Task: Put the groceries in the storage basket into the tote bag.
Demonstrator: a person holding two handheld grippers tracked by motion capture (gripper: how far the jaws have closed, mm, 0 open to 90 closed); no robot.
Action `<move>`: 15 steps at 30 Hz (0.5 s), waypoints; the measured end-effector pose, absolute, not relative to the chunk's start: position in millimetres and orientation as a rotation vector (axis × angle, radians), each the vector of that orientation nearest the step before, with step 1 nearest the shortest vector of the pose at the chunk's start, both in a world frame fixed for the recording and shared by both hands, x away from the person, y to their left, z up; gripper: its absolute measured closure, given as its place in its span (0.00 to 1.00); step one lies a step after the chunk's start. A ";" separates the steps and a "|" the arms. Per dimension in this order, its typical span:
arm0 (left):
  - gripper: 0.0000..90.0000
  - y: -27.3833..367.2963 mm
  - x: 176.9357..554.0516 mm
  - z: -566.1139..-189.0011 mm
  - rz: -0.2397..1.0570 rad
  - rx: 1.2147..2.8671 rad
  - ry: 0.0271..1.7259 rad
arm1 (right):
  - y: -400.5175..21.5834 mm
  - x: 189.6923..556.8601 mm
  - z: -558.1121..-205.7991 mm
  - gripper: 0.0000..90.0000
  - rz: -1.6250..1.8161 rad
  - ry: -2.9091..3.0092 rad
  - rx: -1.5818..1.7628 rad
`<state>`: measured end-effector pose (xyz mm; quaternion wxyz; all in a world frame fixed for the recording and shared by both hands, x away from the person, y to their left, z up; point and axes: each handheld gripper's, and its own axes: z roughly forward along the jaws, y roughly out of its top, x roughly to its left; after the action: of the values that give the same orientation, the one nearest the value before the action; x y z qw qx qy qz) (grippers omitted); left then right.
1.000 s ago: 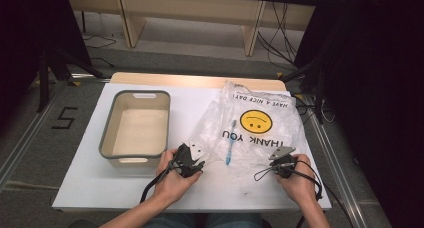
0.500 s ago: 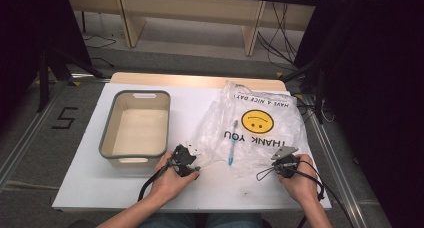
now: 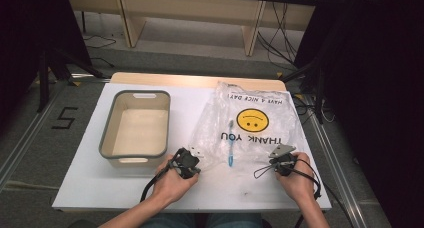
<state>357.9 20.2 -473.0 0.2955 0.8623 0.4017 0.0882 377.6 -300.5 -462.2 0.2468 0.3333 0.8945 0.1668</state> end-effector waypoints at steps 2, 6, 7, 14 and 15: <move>0.98 18.8 354.9 -472.5 0.236 2.294 1.058 | -298.5 378.5 -462.6 1.00 0.465 2.433 0.904; 0.93 22.0 353.8 -471.0 0.267 2.282 1.041 | -297.0 379.8 -464.1 1.00 0.476 2.430 0.897; 0.89 22.0 353.8 -471.0 0.267 2.282 1.041 | -297.3 379.4 -464.0 0.99 0.480 2.428 0.904; 0.52 34.7 345.6 -465.6 0.335 2.279 1.008 | -303.6 370.4 -454.3 0.76 0.617 2.382 0.999; 0.49 34.7 345.6 -465.6 0.335 2.279 1.008 | -304.6 368.2 -452.1 0.72 0.654 2.376 1.014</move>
<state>345.6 34.7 -465.6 0.3087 0.8621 0.3813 0.1268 368.2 -304.6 -452.1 0.2363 0.3700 0.8663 0.2385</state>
